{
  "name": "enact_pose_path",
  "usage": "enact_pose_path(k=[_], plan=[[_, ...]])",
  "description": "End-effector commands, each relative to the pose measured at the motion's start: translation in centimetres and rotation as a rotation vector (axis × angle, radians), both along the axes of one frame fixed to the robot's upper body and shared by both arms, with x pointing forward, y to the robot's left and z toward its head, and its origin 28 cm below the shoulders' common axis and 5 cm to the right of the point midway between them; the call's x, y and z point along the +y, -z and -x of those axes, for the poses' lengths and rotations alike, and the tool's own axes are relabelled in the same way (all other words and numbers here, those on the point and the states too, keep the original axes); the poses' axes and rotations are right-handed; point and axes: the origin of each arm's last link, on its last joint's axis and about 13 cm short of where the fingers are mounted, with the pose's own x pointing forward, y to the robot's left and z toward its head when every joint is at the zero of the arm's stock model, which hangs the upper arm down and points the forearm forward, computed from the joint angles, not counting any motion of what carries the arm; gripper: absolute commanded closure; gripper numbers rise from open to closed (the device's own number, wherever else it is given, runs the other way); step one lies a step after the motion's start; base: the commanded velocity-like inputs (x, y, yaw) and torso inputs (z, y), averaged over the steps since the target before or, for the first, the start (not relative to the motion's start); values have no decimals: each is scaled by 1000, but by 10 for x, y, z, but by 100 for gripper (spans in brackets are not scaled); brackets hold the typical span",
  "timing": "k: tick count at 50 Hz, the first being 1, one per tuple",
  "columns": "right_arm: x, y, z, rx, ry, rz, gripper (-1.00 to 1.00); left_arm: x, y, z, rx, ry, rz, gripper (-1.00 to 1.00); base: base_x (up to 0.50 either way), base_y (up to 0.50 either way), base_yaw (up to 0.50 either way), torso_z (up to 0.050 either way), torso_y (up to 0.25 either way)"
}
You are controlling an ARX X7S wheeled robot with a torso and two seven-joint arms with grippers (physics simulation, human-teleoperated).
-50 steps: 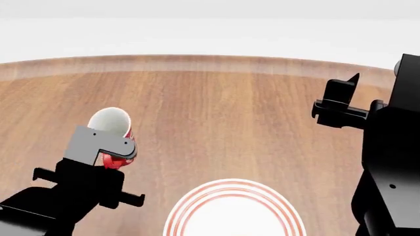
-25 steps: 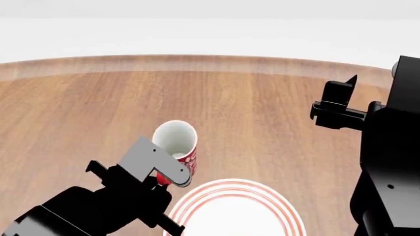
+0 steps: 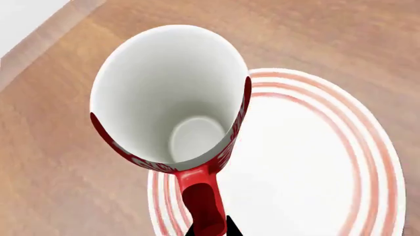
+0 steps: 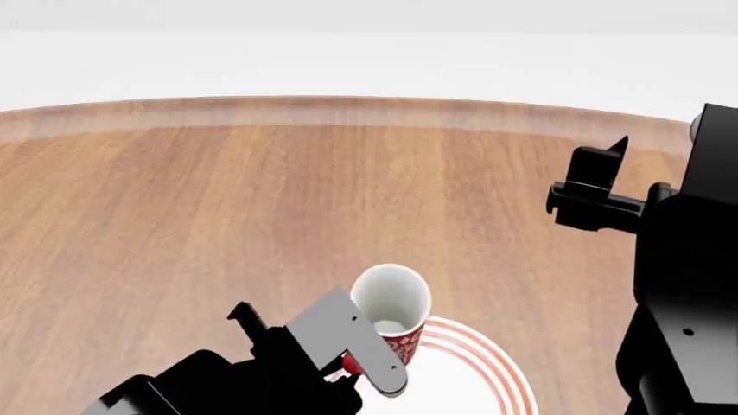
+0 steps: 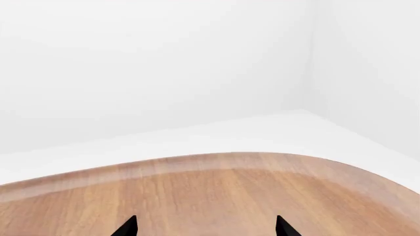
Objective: Pick up the red mug and put it on the plate
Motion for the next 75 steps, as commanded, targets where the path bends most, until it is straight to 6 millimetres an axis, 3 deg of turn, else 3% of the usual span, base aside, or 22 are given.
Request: enact_pose_path(k=[1,11,23,75], plan=[[0,2,0,3,-1,-4,-100,-13,4,1,31,84,-19,100,0,0,0,0,0],[1,2,-1,4,-4,-3,-100,-22,0,-7,66,107,1,100,0,0,0,0,0],[0,2,-1,4,-5,-6,-100,-26,10,-24,106,42,-29,100,0,0,0,0,0],[2,12,-3,14,-18,-12,-100,-12,30,-20,236,-30,-85,100,0,0,0,0,0]])
